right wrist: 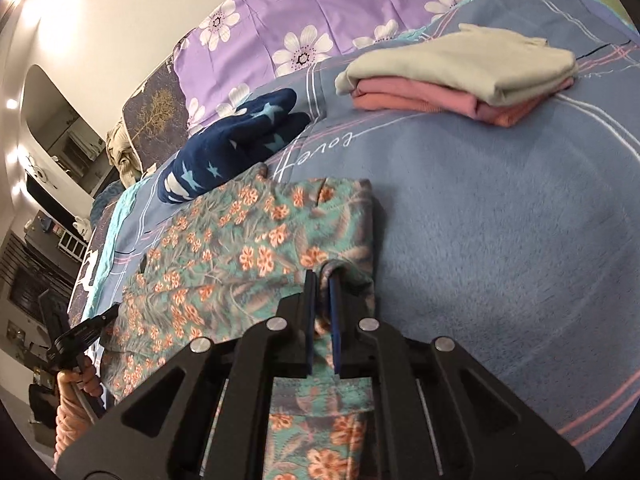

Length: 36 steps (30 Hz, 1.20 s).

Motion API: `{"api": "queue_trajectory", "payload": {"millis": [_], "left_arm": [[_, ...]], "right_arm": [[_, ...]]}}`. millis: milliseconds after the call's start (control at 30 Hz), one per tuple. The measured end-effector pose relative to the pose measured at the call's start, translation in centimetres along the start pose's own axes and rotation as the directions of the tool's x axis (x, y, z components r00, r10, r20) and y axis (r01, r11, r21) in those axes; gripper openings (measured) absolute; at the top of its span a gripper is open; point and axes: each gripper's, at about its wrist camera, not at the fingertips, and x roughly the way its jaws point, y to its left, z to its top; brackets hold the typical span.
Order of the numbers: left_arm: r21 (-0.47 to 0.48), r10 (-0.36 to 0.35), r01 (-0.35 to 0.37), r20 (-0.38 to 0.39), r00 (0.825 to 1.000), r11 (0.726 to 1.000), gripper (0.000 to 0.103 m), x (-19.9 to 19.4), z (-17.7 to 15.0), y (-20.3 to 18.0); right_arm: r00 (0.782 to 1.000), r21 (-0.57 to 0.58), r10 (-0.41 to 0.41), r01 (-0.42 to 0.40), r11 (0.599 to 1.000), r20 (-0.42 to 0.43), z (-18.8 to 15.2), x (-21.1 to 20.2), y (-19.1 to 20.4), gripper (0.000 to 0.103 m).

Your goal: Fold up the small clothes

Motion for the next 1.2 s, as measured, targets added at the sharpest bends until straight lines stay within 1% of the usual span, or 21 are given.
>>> {"api": "queue_trajectory", "payload": {"millis": [67, 133, 233, 333, 400, 433, 467, 533, 567, 633, 733, 767, 833, 900, 933, 967, 1033, 1100, 1133, 1167, 1200], "left_arm": [[0.015, -0.001, 0.001, -0.003, 1.000, 1.000, 0.019, -0.8, -0.2, -0.2], [0.021, -0.006, 0.006, 0.004, 1.000, 1.000, 0.030, -1.8, -0.5, -0.5], [0.060, -0.009, 0.008, 0.011, 1.000, 0.998, 0.031, -3.5, -1.7, -1.2], [0.078, 0.013, -0.012, -0.014, 1.000, 0.997, 0.030, -4.4, -3.1, -1.2], [0.075, 0.017, -0.016, -0.023, 1.000, 0.997, 0.022, -4.4, -3.4, -1.0], [0.071, 0.024, -0.022, -0.030, 0.999, 0.997, 0.010, -4.3, -3.3, -0.9], [0.064, 0.025, -0.023, -0.037, 0.999, 0.998, 0.007, -4.1, -3.1, -0.9], [0.035, 0.006, -0.004, -0.042, 0.999, 0.999, 0.004, -4.1, -2.7, -0.7], [0.032, -0.001, 0.002, -0.039, 0.999, 0.999, 0.003, -4.1, -2.6, -0.8], [0.031, -0.005, 0.006, -0.027, 1.000, 1.000, 0.003, -4.5, -2.1, -1.1], [0.022, -0.050, 0.050, 0.011, 0.999, 0.999, 0.003, -5.4, -0.4, -1.8], [0.033, -0.061, 0.060, 0.032, 0.998, 0.998, 0.003, -5.8, 0.4, -2.3], [0.066, -0.043, 0.040, 0.049, 0.998, 0.997, 0.003, -5.8, 1.5, -3.1], [0.082, -0.035, 0.032, 0.036, 0.999, 0.996, 0.003, -5.4, 1.5, -3.4], [0.088, -0.034, 0.032, 0.027, 0.999, 0.996, 0.003, -5.2, 1.3, -3.4], [0.095, -0.030, 0.029, 0.013, 0.999, 0.995, 0.003, -4.9, 0.8, -3.4], [0.087, -0.021, 0.022, -0.016, 1.000, 0.996, 0.003, -4.1, -0.3, -2.8], [0.064, -0.019, 0.021, -0.033, 0.999, 0.998, 0.003, -3.7, -0.9, -2.2], [0.049, -0.019, 0.021, -0.038, 0.999, 0.999, 0.003, -3.5, -1.2, -1.9], [0.033, -0.020, 0.022, -0.040, 0.999, 0.999, 0.003, -3.5, -1.3, -1.5], [0.026, -0.023, 0.024, -0.035, 0.999, 0.999, 0.003, -3.6, -1.4, -1.4]], "right_arm": [[1.000, -0.023, -0.015, 0.016, 1.000, 0.013, -0.4, -1.1, 0.3, 0.018], [1.000, -0.043, -0.021, 0.022, 0.999, 0.020, -0.6, -1.8, 0.4, 0.021], [1.000, -0.069, -0.019, 0.020, 0.997, 0.013, -1.8, -3.3, 0.5, 0.024], [1.000, -0.093, -0.016, 0.015, 0.996, -0.008, -3.1, -4.0, 0.5, 0.027], [1.000, -0.099, -0.020, 0.019, 0.995, -0.015, -3.2, -3.9, 0.5, 0.027], [1.000, -0.095, -0.022, 0.020, 0.995, -0.018, -3.0, -3.7, 0.4, 0.027], [1.000, -0.087, -0.021, 0.020, 0.996, -0.021, -2.9, -3.6, 0.3, 0.018], [0.999, -0.073, 0.009, -0.012, 0.997, -0.034, -2.6, -3.3, 0.5, 0.003], [0.999, -0.069, 0.020, -0.022, 0.997, -0.028, -2.4, -3.4, 0.6, 0.000], [0.999, -0.060, 0.041, -0.040, 0.997, 0.006, -1.9, -4.2, 0.9, 0.000], [0.993, -0.016, 0.101, -0.101, 0.995, 0.054, -0.3, -5.4, 0.9, 0.000], [0.992, -0.014, 0.105, -0.104, 0.994, 0.066, 0.3, -5.6, 0.9, 0.000], [0.995, -0.027, 0.060, -0.058, 0.998, 0.083, 1.2, -5.8, 1.0, 0.001], [0.999, -0.047, 0.032, -0.030, 0.998, 0.038, 1.0, -5.4, 0.7, 0.006], [1.000, -0.060, 0.021, -0.020, 0.998, 0.017, 0.6, -5.1, 0.6, 0.016], [1.000, -0.078, 0.001, -0.002, 0.997, -0.010, -0.2, -4.6, 0.3, 0.038], [0.998, -0.103, -0.029, 0.024, 0.994, -0.048, -1.5, -3.7, -0.1, 0.048], [0.996, -0.094, -0.026, 0.019, 0.995, -0.080, -2.4, -2.8, -0.6, 0.043], [0.996, -0.080, -0.017, 0.010, 0.997, -0.086, -2.5, -2.7, -0.7, 0.017], [0.996, -0.072, -0.017, 0.011, 0.997, -0.083, -2.5, -2.8, -0.8, 0.005], [0.999, -0.064, -0.017, 0.014, 0.998, -0.049, -2.2, -3.5, -0.8, 0.005]]}}
